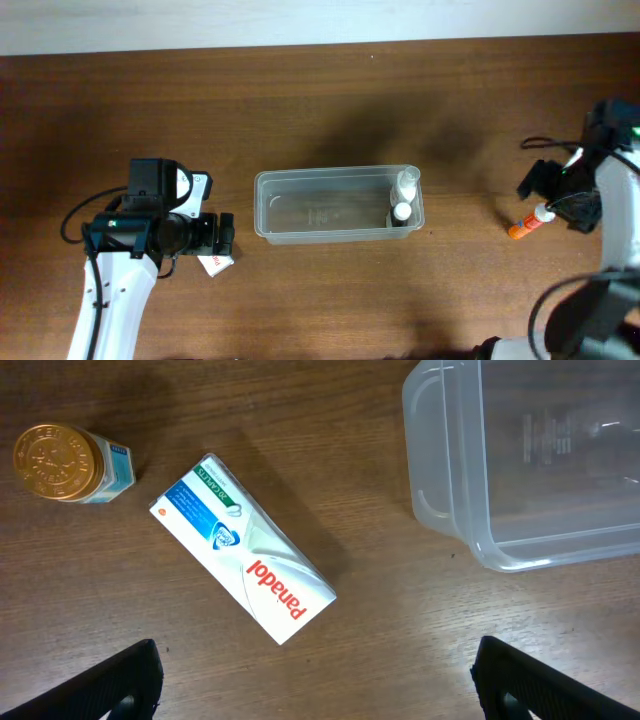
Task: Pack container
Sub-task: 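Move the right gripper to the orange tube and grasp it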
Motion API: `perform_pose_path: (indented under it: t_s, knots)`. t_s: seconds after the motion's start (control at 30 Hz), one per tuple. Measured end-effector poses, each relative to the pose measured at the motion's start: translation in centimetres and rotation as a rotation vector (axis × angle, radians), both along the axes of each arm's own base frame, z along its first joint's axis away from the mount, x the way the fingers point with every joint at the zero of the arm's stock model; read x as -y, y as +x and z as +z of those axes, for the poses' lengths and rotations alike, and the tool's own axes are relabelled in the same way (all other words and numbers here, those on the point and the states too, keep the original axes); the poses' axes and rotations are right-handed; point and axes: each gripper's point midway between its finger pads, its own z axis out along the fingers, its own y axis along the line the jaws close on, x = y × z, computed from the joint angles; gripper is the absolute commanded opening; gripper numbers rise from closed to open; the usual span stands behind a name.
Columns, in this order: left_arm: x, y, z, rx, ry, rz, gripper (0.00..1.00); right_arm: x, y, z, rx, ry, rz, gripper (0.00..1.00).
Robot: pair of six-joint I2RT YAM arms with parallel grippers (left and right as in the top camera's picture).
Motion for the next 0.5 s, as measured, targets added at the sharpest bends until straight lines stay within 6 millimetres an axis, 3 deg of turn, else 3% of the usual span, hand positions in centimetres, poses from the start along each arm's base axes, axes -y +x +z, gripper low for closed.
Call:
perform_pose_path:
  t_s: [0.07,0.13,0.3,0.5]
  knots:
    - [0.0,0.0,0.0,0.0,0.0,0.0,0.99,-0.3,-0.1,-1.5,-0.042,0.036,0.005,0.77]
    - [0.0,0.0,0.0,0.0,0.0,0.0,0.99,-0.4,0.0,-2.6,-0.068,0.056,0.01,0.61]
    - [0.0,0.0,0.0,0.0,0.0,0.0,1.0,-0.6,0.2,-3.7,-0.089,0.081,0.017,0.39]
    - [0.0,0.0,0.0,0.0,0.0,0.0,0.99,-0.6,0.3,-3.7,-0.086,0.081,0.019,0.32]
